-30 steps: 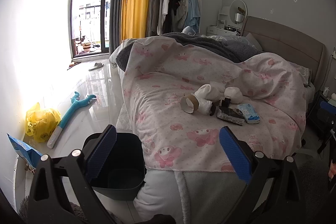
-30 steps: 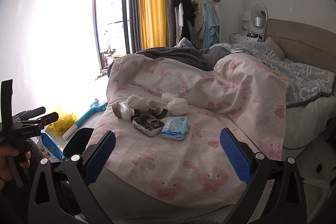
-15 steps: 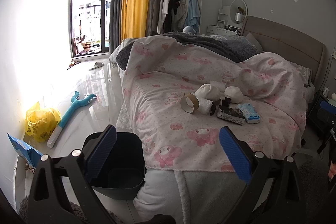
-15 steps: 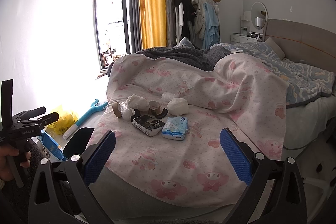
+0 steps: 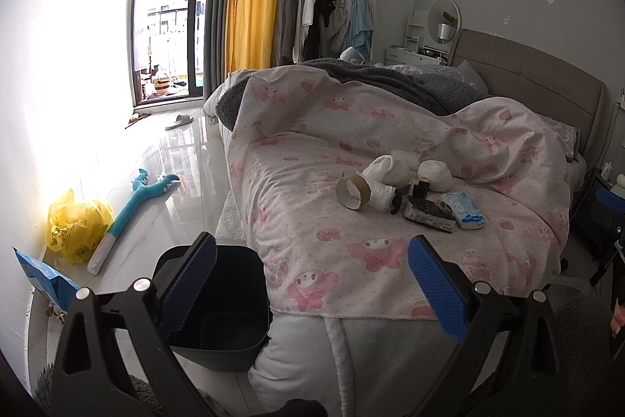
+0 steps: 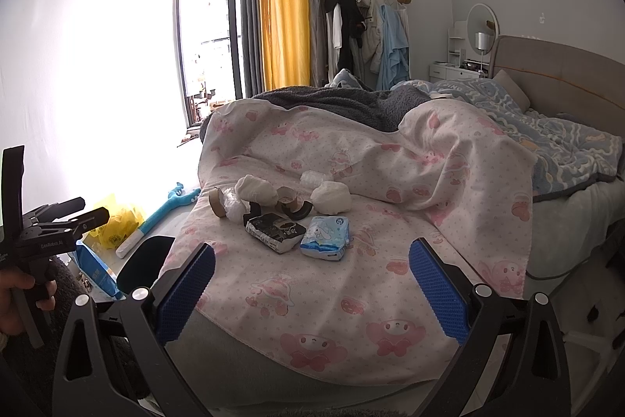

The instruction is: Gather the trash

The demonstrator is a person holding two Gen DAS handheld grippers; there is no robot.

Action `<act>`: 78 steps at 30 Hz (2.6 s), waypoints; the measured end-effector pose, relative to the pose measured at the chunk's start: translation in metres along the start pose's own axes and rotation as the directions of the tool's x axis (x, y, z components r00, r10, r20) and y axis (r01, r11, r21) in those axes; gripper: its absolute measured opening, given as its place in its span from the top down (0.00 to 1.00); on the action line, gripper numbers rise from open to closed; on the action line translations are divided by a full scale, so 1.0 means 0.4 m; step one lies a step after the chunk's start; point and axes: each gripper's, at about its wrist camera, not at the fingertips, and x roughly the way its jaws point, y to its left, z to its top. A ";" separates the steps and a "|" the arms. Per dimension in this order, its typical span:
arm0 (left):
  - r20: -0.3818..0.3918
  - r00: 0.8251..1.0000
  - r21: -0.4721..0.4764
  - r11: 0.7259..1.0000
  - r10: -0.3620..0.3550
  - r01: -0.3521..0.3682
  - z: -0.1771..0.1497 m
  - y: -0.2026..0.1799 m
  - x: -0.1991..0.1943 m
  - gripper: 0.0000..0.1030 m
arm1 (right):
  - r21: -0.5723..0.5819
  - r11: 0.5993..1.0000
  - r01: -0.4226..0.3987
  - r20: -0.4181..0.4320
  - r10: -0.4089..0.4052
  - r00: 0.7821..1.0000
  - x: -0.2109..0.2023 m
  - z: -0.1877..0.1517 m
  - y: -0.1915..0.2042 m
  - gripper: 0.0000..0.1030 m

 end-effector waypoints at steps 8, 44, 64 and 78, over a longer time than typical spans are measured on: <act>-0.001 1.000 0.000 1.000 0.000 0.000 0.000 0.000 0.000 0.03 | 0.000 1.000 0.000 -0.001 0.000 1.000 0.001 -0.001 0.001 0.03; -0.015 1.000 0.006 1.000 0.009 -0.009 -0.005 0.004 -0.010 0.03 | 0.011 1.000 -0.010 -0.031 0.010 0.999 0.004 -0.005 -0.006 0.03; -0.061 0.983 0.146 0.973 -0.171 0.178 0.055 0.086 0.138 0.05 | 0.030 0.999 -0.019 -0.162 0.024 0.987 0.214 0.032 0.017 0.08; -0.129 0.917 0.162 0.904 -0.378 0.396 0.083 0.058 0.312 0.11 | 0.051 0.984 -0.171 -0.193 0.178 0.965 0.391 0.082 0.040 0.13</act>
